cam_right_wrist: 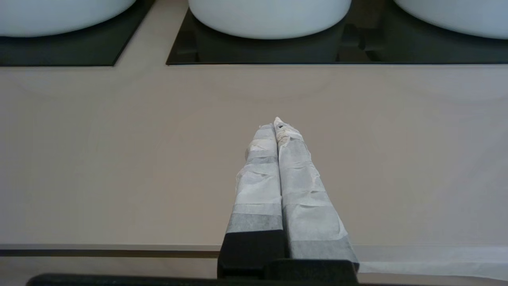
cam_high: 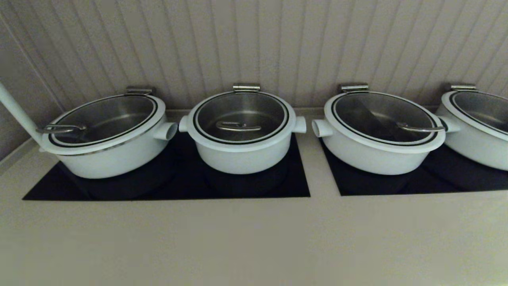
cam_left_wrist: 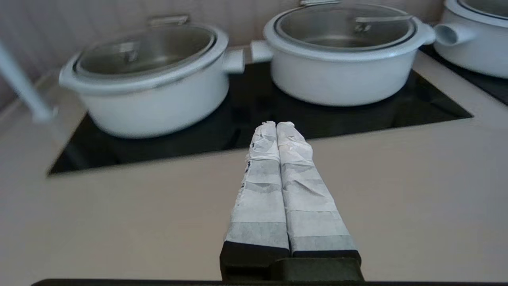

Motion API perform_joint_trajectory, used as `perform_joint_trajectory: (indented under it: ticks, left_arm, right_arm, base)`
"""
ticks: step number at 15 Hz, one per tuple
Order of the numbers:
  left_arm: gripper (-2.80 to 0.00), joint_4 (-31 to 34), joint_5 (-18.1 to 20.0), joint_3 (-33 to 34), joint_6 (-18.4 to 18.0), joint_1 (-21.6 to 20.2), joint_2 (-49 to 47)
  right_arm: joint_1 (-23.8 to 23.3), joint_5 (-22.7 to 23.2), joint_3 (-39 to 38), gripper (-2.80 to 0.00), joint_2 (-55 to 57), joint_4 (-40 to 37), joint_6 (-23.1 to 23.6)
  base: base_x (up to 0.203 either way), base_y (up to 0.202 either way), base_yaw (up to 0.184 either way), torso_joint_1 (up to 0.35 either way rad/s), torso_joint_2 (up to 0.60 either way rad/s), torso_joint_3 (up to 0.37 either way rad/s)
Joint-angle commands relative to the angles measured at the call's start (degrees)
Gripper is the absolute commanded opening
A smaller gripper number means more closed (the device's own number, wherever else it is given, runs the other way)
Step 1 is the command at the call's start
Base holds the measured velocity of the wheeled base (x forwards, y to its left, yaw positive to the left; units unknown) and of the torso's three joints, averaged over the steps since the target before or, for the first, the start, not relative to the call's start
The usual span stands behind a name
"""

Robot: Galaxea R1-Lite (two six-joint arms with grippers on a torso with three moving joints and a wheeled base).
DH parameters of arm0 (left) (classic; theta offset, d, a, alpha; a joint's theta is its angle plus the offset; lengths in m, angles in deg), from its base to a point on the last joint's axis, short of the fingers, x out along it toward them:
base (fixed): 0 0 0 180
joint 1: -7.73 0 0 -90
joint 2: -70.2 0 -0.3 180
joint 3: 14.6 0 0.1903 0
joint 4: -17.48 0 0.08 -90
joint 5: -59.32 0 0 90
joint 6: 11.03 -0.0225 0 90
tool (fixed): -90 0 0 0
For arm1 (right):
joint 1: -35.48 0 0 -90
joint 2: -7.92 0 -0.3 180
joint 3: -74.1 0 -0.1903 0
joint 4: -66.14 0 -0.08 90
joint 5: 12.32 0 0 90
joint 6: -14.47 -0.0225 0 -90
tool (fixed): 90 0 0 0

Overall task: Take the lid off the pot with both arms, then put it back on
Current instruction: Open the food pot lid a small opening with the left arm

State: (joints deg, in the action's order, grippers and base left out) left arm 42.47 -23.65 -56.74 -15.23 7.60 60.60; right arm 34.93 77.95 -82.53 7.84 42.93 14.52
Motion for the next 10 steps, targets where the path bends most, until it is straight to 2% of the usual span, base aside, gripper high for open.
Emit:
perform_joint_trajectory:
  ticks: [1,4,7,9,10]
  left_arm:
    - [-2.80,-0.2,3.2,-6.6,-1.8,0.0,-14.3]
    - [-2.80,-3.2,11.2,-12.1,-6.2,0.0,-27.5]
    - [-2.80,-8.6,15.9,-15.4,-14.6,0.4,-40.5]
    - [-2.80,-10.2,17.2,-18.4,-19.9,3.4,-48.4]
    - [-2.80,-10.6,17.5,-19.7,-21.2,6.9,-51.4]
  right_arm:
    - [0.0,0.0,0.0,-2.80,0.1,0.0,0.0]
    - [0.0,0.0,0.0,-2.80,0.1,0.0,0.0]
    - [0.0,0.1,0.0,-2.80,0.1,0.0,0.0]
    - [0.0,0.0,0.0,-2.80,0.1,0.0,0.0]
    - [0.0,0.0,0.0,-2.80,0.1,0.0,0.0]
  base:
    - [0.000,0.000,0.000,0.000,0.00,0.000]
    - [0.000,0.000,0.000,0.000,0.00,0.000]
    - [0.000,0.000,0.000,0.000,0.00,0.000]
    - [0.000,0.000,0.000,0.000,0.00,0.000]
    - [0.000,0.000,0.000,0.000,0.00,0.000]
